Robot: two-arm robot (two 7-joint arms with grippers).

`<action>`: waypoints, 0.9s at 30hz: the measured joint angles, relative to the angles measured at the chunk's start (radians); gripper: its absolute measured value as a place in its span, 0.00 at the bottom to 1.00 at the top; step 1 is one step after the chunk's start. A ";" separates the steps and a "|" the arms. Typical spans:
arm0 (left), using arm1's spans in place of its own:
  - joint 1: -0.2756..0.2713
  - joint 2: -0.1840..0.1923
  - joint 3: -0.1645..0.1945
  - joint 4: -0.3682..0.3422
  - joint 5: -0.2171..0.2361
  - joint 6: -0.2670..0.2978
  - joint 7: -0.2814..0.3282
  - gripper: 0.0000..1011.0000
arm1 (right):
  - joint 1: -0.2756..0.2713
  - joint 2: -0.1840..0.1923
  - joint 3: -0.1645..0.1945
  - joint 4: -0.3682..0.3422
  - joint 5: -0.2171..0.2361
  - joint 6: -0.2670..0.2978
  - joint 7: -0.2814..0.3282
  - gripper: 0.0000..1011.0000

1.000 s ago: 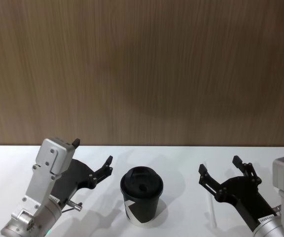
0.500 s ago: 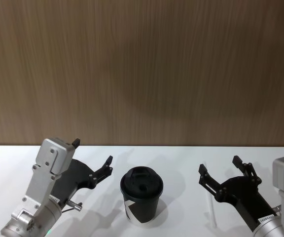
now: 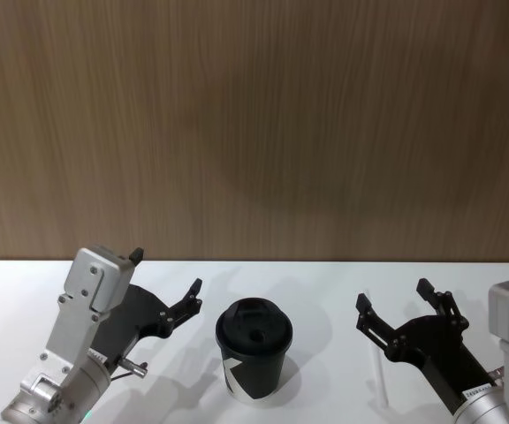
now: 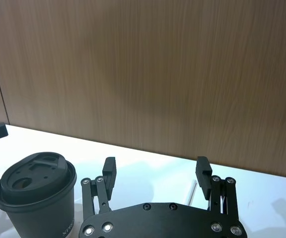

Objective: Pick up the straw with one hand, pass it to the other hand, and insert it into the cup.

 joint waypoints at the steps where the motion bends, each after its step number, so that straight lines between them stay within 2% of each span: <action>1: 0.000 0.000 0.000 0.000 0.000 0.000 0.000 0.99 | 0.000 0.000 0.000 0.000 0.000 0.000 0.000 0.99; 19: 0.000 0.000 0.000 0.000 0.000 0.000 0.000 0.99 | 0.002 0.000 0.000 0.001 -0.001 0.002 0.000 0.99; 27: 0.000 0.000 0.000 0.000 0.000 0.000 0.000 0.99 | 0.031 -0.006 -0.004 0.020 -0.008 0.038 0.003 0.99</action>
